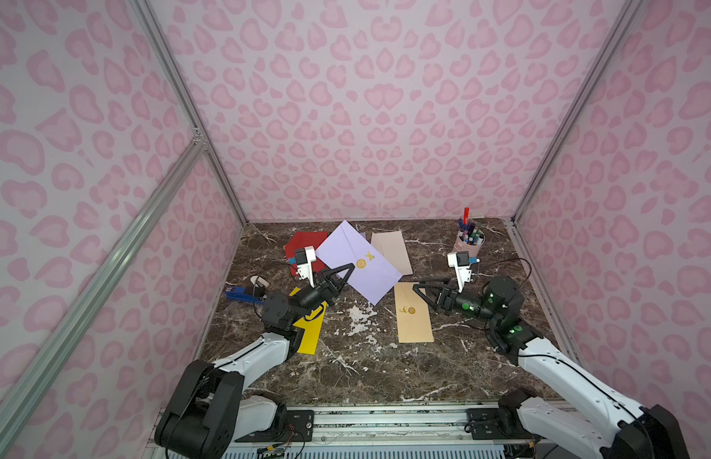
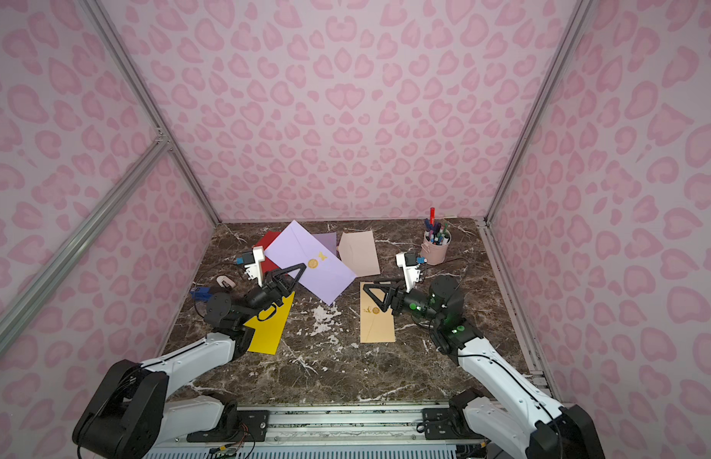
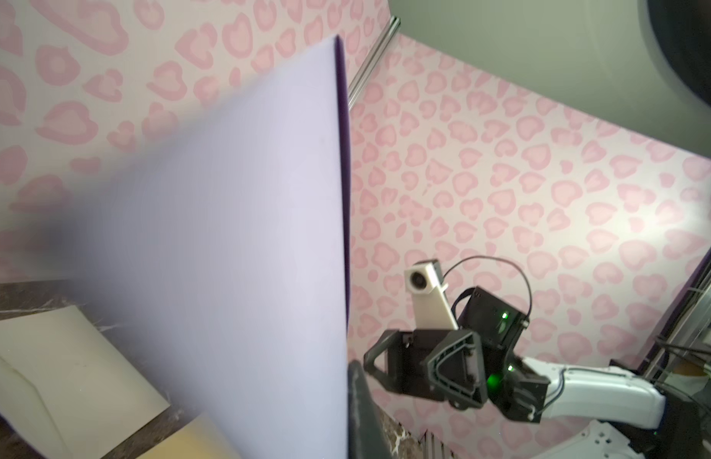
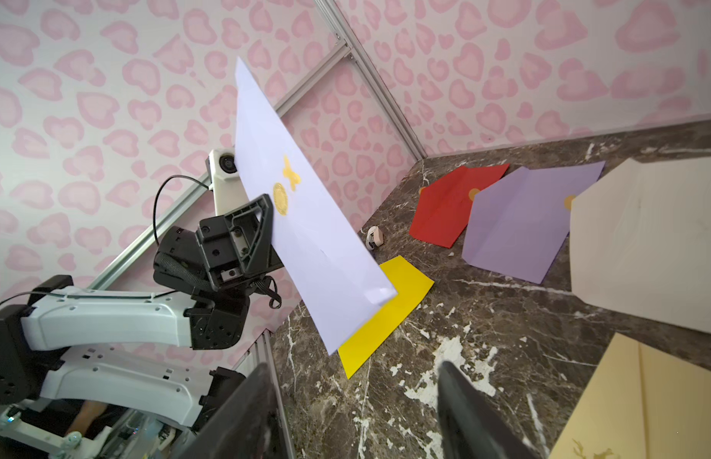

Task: Open the envelope
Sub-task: Pick up the envelope from the envelope.

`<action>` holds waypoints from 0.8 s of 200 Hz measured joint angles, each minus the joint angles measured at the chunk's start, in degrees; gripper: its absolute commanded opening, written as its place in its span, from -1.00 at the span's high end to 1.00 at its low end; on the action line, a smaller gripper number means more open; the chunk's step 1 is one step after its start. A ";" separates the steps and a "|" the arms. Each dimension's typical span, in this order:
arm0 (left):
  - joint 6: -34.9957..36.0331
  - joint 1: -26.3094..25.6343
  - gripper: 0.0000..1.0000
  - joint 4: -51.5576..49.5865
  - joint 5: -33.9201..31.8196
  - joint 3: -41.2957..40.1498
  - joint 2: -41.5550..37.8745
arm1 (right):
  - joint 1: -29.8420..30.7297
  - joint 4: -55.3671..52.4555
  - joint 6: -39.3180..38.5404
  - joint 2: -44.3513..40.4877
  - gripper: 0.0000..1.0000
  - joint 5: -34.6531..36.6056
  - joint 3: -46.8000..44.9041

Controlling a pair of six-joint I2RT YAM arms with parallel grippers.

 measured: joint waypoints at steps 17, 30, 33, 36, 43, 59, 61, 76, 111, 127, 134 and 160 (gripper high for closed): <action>-5.29 0.00 0.91 3.65 -1.88 0.55 2.34 | 0.83 5.40 4.17 2.58 -0.33 -0.48 -0.61; -8.46 0.07 0.90 6.58 -2.67 1.73 4.46 | 1.88 9.66 6.19 4.24 -0.33 -1.44 0.35; -9.22 0.04 0.90 7.45 -3.10 2.40 5.49 | 2.45 11.23 6.73 5.07 -0.33 -1.14 1.01; -10.05 0.04 0.90 7.96 -3.54 2.97 6.34 | 2.82 12.22 6.93 5.70 -0.33 -1.09 1.46; -11.74 0.04 0.90 7.65 -4.15 3.58 7.74 | 3.82 14.01 7.23 6.95 -0.33 -1.36 2.40; -14.08 0.04 0.90 7.45 -5.09 3.78 8.61 | 5.11 16.65 8.31 8.39 -0.33 -2.45 4.15; -14.34 0.04 0.91 7.48 -5.14 3.85 8.61 | 5.18 16.90 8.33 8.52 -0.33 -2.43 4.33; -15.21 -0.02 0.91 8.28 -5.60 4.04 8.31 | 5.62 18.62 8.66 9.55 -0.33 -2.21 5.29; -16.55 -0.07 0.91 8.63 -6.49 4.07 7.10 | 6.45 19.67 9.11 12.44 -0.32 -2.05 6.91; -16.87 -0.04 0.91 8.66 -6.88 3.93 6.38 | 6.69 19.76 9.11 13.22 -0.31 -1.88 7.56; -16.87 -0.07 0.91 8.68 -6.91 3.87 6.05 | 6.71 19.80 9.11 13.40 -0.30 -1.81 7.72; -17.07 -0.15 0.90 8.87 -6.95 3.61 5.40 | 6.97 20.24 9.11 14.27 -0.28 -1.62 8.81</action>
